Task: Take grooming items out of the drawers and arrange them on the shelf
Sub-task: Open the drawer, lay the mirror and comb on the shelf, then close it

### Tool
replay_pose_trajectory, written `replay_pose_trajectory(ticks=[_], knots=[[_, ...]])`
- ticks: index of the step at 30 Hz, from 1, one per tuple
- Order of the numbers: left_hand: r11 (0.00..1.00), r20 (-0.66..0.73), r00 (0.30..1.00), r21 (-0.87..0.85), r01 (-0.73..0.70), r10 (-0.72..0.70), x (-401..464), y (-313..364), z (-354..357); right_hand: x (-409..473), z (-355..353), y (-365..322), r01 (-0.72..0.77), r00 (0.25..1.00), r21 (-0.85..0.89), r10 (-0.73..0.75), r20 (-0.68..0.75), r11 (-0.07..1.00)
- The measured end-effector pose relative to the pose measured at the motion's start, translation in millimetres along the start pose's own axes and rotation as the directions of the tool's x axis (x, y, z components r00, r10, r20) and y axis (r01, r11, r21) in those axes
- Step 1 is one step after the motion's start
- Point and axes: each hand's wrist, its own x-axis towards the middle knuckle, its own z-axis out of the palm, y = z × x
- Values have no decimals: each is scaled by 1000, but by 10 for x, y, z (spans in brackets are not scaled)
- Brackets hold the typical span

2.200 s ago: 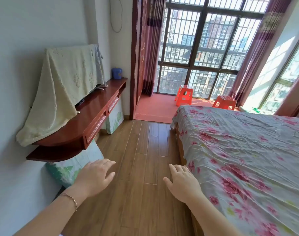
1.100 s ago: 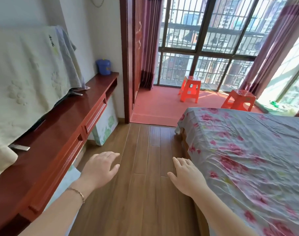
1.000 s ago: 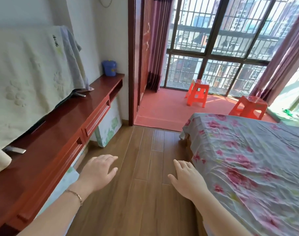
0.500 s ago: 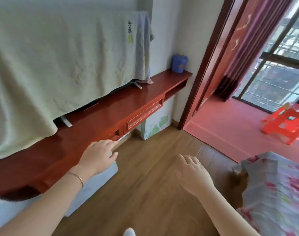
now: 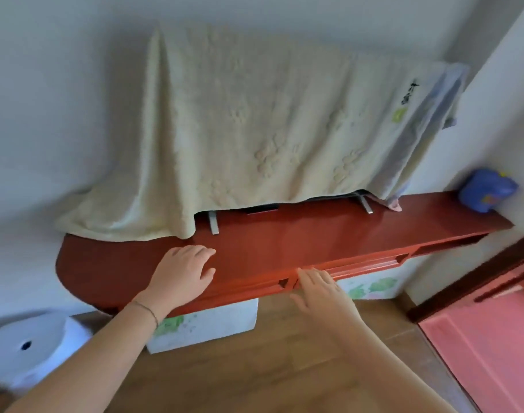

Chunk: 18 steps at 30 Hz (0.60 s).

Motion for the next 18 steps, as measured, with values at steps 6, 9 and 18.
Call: replay_pose_trajectory(ticks=[6, 9, 18], knots=[[988, -30, 988, -3, 152, -152, -38, -213, 139, 707, 167, -77, 206, 978, -62, -203, 56, 977], [973, -25, 973, 0, 229, -229, -115, -238, 255, 890, 259, -142, 283, 956, -67, -275, 104, 957], [908, -28, 909, 22, 418, -417, -293, -58, 561, 1225, 554, -59, 424, 873, 30, -417, 251, 905]])
